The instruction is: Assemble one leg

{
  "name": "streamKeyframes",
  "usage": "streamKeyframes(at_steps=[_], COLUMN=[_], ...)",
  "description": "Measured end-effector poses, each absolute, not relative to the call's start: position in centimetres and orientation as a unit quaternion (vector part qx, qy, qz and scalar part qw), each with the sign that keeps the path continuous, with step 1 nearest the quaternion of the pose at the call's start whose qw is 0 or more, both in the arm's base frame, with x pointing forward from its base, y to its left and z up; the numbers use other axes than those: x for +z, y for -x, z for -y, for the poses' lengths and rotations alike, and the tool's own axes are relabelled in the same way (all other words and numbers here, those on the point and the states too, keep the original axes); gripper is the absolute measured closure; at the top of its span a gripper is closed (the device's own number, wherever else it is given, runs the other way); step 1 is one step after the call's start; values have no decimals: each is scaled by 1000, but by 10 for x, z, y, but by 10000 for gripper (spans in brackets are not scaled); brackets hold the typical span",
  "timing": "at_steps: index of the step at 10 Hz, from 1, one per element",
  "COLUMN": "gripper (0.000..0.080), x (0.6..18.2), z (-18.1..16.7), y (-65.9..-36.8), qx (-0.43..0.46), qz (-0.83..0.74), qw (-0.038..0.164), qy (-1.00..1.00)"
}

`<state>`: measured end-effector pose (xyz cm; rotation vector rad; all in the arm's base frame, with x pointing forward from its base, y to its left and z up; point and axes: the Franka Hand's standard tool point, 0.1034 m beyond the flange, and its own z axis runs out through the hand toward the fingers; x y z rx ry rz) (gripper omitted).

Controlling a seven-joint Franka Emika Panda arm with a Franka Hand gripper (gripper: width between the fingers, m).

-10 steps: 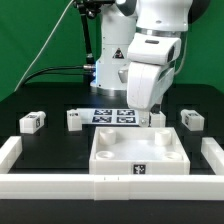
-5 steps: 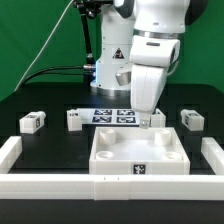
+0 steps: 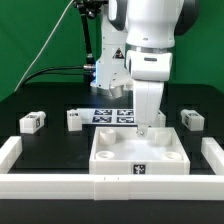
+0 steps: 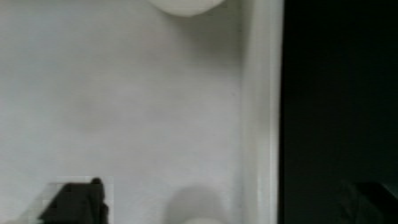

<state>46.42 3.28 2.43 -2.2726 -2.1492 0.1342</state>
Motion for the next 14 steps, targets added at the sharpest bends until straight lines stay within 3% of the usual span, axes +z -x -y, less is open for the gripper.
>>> streamKeyframes(at_steps=[2, 5, 7, 8, 9, 10, 14], gripper=[150, 150, 411, 411, 624, 735, 735], x=[10, 9, 8, 8, 8, 8, 9], z=[-30, -34, -33, -33, -33, -33, -33], y=[-456, -455, -454, -454, -454, -454, -456], qx=[53, 53, 54, 54, 54, 54, 51], qz=[686, 669, 669, 669, 669, 669, 669], qw=[16, 16, 16, 16, 16, 16, 14], qy=[725, 741, 741, 741, 741, 741, 742])
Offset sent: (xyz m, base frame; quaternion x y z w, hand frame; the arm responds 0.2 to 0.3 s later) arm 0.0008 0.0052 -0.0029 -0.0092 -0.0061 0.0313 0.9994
